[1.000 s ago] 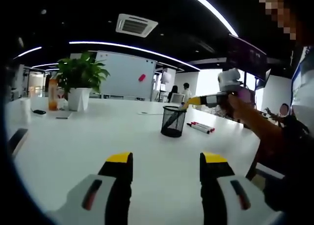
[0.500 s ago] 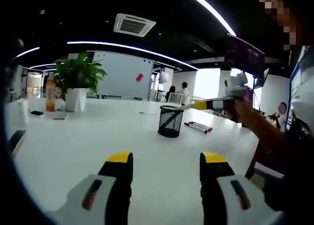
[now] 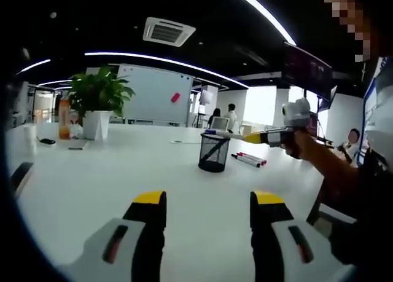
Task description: Pick up the whiteboard markers from the pen holder and place them facing the whiteboard neatly
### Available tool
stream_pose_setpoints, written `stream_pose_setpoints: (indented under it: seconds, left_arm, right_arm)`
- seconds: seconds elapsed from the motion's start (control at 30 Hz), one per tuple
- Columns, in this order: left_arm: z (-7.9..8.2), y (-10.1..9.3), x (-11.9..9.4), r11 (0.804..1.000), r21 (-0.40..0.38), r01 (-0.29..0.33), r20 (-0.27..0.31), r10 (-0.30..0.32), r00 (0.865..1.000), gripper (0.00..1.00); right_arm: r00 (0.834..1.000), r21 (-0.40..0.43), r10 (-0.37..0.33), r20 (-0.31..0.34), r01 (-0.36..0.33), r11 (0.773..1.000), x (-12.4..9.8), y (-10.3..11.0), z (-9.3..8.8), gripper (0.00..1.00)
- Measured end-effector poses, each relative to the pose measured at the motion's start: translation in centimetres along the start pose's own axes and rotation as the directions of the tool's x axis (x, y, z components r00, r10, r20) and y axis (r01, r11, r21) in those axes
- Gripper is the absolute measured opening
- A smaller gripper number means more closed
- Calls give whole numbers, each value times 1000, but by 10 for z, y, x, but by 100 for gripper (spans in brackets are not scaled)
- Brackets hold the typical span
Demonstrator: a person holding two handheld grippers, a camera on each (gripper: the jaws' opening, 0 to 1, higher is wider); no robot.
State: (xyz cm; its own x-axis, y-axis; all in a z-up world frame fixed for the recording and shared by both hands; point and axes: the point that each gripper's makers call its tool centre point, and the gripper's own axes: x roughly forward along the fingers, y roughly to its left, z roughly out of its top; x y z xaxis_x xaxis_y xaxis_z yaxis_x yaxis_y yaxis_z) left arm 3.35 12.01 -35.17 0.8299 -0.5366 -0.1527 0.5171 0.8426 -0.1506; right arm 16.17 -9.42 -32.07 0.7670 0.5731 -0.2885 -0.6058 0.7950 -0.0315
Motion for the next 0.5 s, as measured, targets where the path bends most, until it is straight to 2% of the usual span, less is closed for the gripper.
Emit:
stream_pose_setpoints:
  seconds: [0.27,0.5]
  left_arm:
    - [0,2,-1,1000,-2,-6,0,6,1000,56]
    - [-1,2,-1,1000,-4,-7,-2,7,1000,56]
  right_arm:
    - [1000,-3,0,3,0,1000,1,2,1,13]
    - [999,-8,-7,47,7,1000,-3,2,13,13]
